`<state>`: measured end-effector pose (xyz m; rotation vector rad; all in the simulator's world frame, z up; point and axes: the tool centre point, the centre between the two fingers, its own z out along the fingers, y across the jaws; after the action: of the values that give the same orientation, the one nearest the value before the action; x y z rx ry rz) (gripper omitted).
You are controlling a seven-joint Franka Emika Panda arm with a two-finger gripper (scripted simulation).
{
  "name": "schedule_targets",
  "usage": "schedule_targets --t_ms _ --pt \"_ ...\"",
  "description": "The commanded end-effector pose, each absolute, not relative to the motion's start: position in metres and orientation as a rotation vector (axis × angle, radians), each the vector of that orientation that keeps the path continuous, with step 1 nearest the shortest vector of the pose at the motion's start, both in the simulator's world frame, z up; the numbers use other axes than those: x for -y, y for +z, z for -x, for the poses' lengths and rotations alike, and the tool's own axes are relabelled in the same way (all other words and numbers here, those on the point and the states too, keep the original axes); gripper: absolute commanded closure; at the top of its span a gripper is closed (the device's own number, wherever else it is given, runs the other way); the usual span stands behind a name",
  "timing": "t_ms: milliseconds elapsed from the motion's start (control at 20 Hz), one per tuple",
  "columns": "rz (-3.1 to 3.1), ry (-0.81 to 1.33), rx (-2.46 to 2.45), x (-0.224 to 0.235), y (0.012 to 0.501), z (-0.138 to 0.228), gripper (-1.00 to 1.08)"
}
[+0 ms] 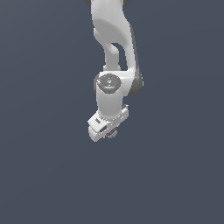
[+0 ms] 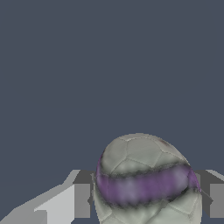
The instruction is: Pick up the object and move it to a goal position.
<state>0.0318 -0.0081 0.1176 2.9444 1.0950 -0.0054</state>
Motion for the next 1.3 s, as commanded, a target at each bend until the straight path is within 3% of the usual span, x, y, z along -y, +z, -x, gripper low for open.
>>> schedule_targets --t_ms 0,1250 --pt "-2.943 -0.002 -1.096 -0.006 0.14 -0.022 1.08" --pt "-2.94 -0.003 -1.097 -0.164 0.383 0.088 1.08"
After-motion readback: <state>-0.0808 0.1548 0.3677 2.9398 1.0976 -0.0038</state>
